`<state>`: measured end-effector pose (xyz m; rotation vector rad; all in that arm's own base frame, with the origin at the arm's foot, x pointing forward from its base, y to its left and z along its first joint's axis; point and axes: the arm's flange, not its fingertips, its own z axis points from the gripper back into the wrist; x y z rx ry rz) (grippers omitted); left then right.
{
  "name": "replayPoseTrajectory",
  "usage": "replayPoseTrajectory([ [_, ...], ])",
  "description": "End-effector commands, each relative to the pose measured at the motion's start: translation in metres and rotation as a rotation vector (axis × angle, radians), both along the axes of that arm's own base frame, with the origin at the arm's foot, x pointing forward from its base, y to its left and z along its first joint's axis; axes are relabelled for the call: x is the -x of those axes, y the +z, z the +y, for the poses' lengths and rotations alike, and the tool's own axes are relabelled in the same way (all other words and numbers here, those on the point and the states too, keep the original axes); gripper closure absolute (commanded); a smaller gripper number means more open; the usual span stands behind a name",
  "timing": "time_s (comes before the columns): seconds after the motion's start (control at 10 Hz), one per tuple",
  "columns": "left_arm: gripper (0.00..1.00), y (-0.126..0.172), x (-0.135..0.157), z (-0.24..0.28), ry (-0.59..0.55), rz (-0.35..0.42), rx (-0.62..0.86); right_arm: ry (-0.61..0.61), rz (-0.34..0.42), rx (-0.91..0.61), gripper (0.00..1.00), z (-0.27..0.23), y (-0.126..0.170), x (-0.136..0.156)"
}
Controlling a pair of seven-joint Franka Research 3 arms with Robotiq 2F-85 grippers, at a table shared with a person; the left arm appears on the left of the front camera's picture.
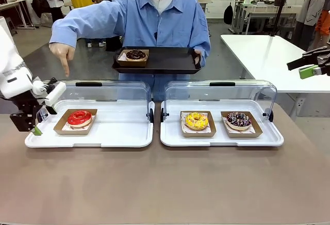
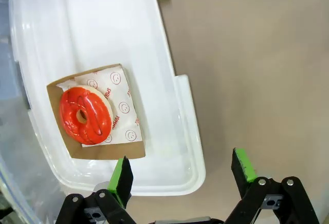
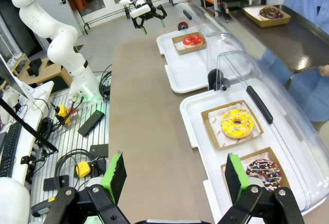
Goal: Provide the desired donut to the person.
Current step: Pick up and lift the Paper togo box containing the Donut pointed at by the person.
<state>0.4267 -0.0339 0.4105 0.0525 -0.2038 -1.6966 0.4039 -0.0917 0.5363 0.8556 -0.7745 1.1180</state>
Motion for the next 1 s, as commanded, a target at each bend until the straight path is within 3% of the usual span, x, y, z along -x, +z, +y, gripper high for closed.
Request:
replayPoseTrajectory([
  [0.0,0.00,-0.0109,-0.0143,-0.0019,0.046,0.002,-0.026,0.005,-0.006,-0.013,0.00,0.0005,0.0003,-0.0003],
  [0.2,0.00,-0.0086,-0.0176,0.0072,0.060,-0.018,0.036,0.005,-0.006,-0.013,0.00,0.0005,0.0003,-0.0003],
  [0.9,0.00,-0.0148,-0.0108,0.0003,0.029,0.003,-0.010,0.005,-0.006,-0.013,0.00,0.0005,0.0003,-0.0003],
])
